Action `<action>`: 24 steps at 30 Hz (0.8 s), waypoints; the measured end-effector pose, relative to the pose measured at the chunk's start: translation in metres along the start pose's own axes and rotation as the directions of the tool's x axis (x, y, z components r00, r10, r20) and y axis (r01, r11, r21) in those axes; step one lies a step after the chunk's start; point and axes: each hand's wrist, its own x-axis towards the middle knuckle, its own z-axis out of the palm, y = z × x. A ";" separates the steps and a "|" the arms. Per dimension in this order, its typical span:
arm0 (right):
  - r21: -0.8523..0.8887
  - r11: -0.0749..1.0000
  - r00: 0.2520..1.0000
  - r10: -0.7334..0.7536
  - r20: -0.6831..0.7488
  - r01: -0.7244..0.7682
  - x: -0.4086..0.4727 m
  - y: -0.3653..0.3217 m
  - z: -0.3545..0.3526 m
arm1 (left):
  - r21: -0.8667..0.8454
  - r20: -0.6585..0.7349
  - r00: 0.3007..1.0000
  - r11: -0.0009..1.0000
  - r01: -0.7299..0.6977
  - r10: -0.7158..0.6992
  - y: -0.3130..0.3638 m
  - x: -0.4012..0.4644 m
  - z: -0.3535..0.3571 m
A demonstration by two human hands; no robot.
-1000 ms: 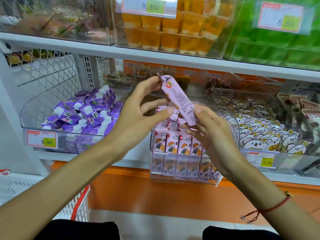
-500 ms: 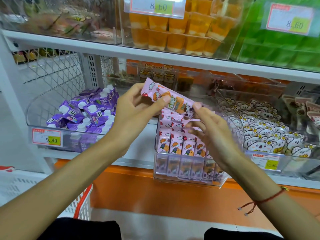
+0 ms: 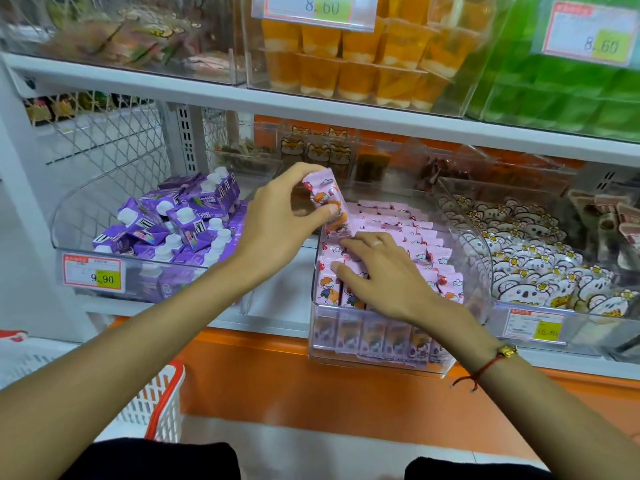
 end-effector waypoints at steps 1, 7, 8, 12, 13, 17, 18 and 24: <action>-0.008 1.000 1.000 -0.002 0.025 0.002 0.000 0.000 -0.001 | 0.064 0.037 0.999 0.998 -0.003 0.000 -0.001 0.003 0.000; 0.108 0.994 0.999 -0.032 -0.004 0.032 -0.008 0.008 -0.003 | 0.276 0.252 0.968 0.958 -0.083 0.011 0.002 0.026 -0.003; 0.134 0.990 0.999 -0.036 -0.001 0.036 -0.009 0.009 -0.003 | 0.322 0.301 0.953 0.943 -0.085 -0.016 0.002 0.029 -0.003; 0.188 0.981 0.999 -0.050 0.003 0.049 -0.014 0.012 -0.003 | 0.578 0.483 0.858 0.800 -0.164 -0.174 -0.001 0.041 0.002; 0.195 0.980 0.999 -0.046 -0.009 0.047 -0.014 0.013 -0.003 | 0.597 0.494 0.848 0.785 -0.168 -0.194 -0.002 0.042 0.003; 0.210 0.977 0.999 -0.014 -0.039 0.022 -0.016 0.014 -0.002 | 0.558 0.397 0.911 0.818 -0.139 -0.116 0.000 0.043 0.004; 0.216 0.976 0.999 -0.006 -0.042 0.015 -0.016 0.014 -0.002 | 0.541 0.393 0.916 0.826 -0.157 -0.083 0.001 0.043 0.004; 0.199 0.980 0.998 0.007 -0.060 0.005 -0.019 0.012 -0.004 | 0.608 0.642 0.758 0.681 -0.409 -0.118 0.010 0.040 0.010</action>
